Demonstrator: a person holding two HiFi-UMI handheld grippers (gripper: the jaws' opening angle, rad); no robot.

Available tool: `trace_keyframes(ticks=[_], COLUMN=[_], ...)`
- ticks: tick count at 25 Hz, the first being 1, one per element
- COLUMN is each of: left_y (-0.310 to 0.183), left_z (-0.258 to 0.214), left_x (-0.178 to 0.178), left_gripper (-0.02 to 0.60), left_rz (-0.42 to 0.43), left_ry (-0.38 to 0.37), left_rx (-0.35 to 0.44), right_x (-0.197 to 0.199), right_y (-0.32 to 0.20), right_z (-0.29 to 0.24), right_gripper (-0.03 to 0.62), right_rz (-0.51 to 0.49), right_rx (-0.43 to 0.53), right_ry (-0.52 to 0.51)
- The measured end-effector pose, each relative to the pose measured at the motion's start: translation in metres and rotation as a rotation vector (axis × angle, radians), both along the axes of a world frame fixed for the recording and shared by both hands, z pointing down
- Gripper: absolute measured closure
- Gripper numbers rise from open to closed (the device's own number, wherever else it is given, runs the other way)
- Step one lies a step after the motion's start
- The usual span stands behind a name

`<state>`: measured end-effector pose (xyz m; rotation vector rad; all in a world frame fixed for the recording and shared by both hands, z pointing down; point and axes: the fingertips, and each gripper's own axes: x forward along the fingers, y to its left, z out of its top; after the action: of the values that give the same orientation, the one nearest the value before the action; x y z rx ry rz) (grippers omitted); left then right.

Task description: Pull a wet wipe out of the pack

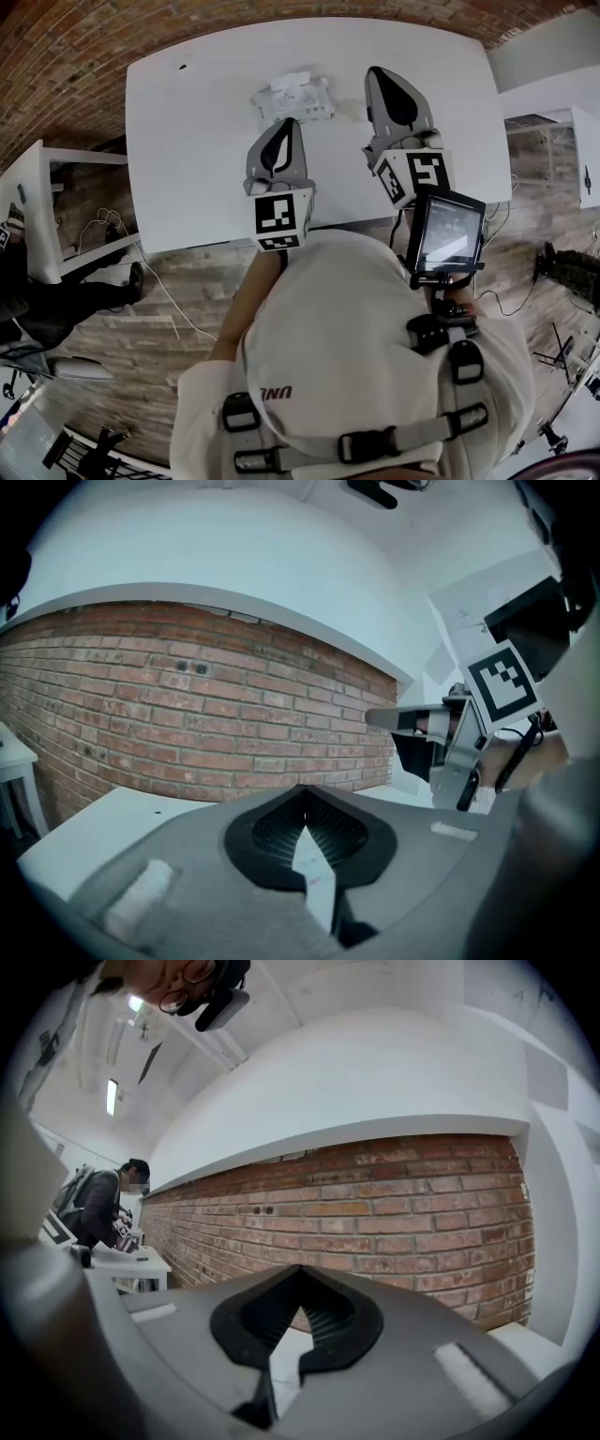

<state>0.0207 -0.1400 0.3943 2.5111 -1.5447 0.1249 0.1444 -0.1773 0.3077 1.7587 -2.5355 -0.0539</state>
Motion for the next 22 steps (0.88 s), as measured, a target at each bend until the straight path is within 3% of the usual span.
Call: trace_keyframes(ticks=[7, 14, 22], left_y=[-0.002, -0.008, -0.009], left_z=[-0.016, -0.019, -0.019], left_x=[-0.005, -0.011, -0.01], left_gripper=[0.58, 0.58, 0.58], left_rz=[-0.011, -0.027, -0.024], left_ry=[0.021, 0.028, 0.027], left_rx=[0.018, 0.025, 0.02], right_x=[-0.019, -0.028, -0.03], right_y=[0.003, 0.005, 0.005], right_z=[0.01, 0.044, 0.046], right_gripper=[0.588, 0.589, 0.589], right_rz=[-0.019, -0.018, -0.02], right_rx=[-0.01, -0.082, -0.082], right_ry=[0.007, 0.068, 0.097])
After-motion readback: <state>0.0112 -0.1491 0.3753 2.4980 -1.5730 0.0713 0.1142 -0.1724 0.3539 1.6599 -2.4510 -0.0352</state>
